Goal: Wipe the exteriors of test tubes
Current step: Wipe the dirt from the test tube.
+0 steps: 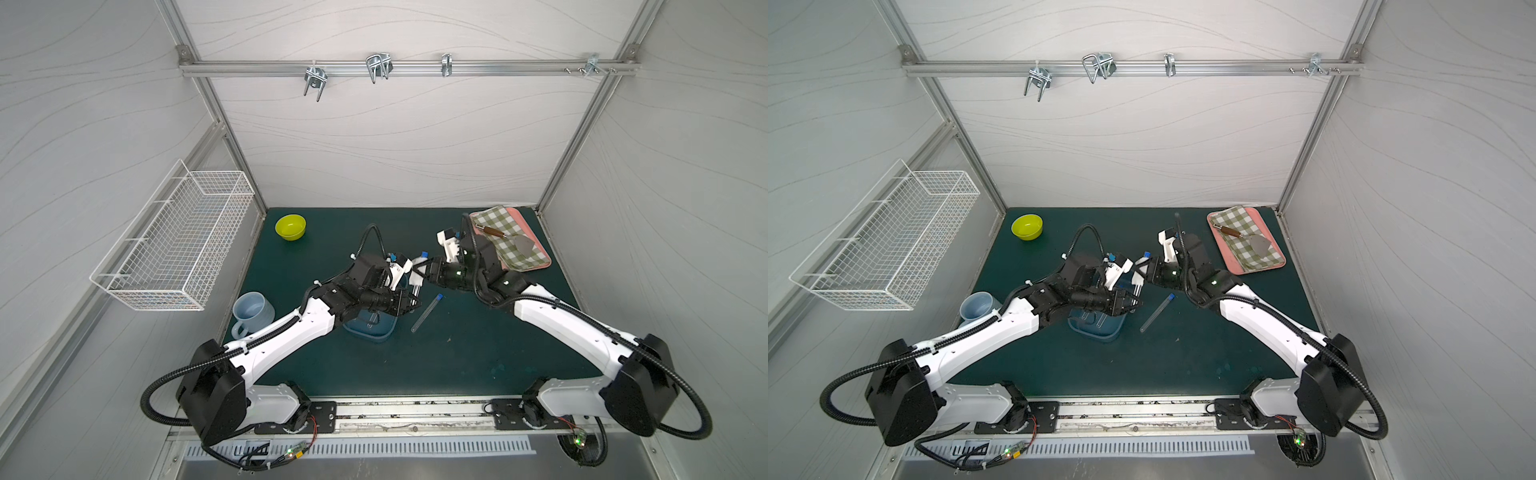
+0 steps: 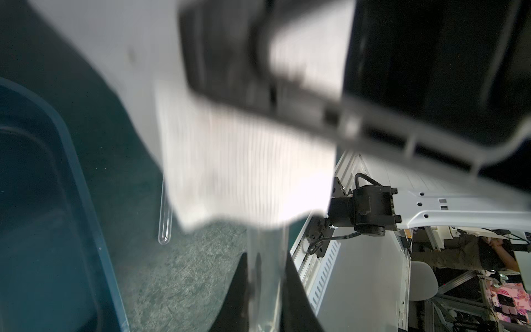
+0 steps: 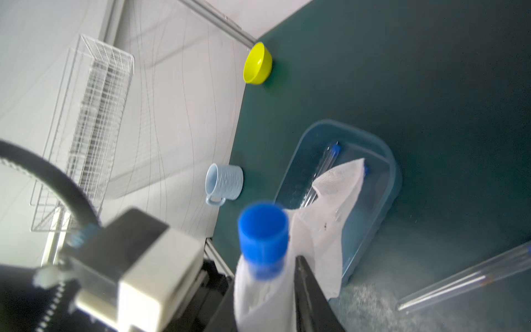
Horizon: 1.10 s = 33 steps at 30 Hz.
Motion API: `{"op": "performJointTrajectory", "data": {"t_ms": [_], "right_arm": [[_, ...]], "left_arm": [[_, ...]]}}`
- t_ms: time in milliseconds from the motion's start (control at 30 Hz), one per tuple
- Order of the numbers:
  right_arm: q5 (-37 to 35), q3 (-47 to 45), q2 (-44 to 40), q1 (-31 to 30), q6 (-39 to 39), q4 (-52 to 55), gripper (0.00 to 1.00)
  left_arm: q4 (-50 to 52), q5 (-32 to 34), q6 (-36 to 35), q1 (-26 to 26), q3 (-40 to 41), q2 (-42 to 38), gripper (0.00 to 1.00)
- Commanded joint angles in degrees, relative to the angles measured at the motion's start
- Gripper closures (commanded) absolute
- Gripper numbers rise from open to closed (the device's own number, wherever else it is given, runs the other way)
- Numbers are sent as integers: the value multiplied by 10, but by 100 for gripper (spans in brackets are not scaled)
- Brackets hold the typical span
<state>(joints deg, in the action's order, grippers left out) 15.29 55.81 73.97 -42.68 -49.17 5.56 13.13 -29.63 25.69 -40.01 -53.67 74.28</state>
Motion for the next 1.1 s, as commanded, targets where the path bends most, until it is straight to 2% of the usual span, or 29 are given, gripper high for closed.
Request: {"op": "performJointTrajectory", "data": {"t_ms": [0, 100, 367, 467, 667, 767, 1067], "right_arm": [[-30, -27, -25, -22, -35, -2, 74], [-37, -20, -22, -15, -26, -3, 74], [5, 88, 37, 43, 36, 34, 74], [10, 72, 33, 33, 21, 19, 74], [-33, -2, -16, -26, -18, 8, 74], [-38, -15, -24, -33, -21, 10, 74], [-6, 73, 26, 40, 46, 24, 74]], "left_arm": [[-30, -10, -1, 6, -21, -8, 92], [-33, -13, 0, 7, -21, -7, 92], [-36, -11, 3, 7, -11, -18, 92], [-36, -10, 4, 7, -11, -17, 92], [-35, -9, 2, 8, -12, -20, 92], [-34, -10, 2, 7, -11, -19, 92], [-35, -10, 5, 8, -6, -27, 92]]}}
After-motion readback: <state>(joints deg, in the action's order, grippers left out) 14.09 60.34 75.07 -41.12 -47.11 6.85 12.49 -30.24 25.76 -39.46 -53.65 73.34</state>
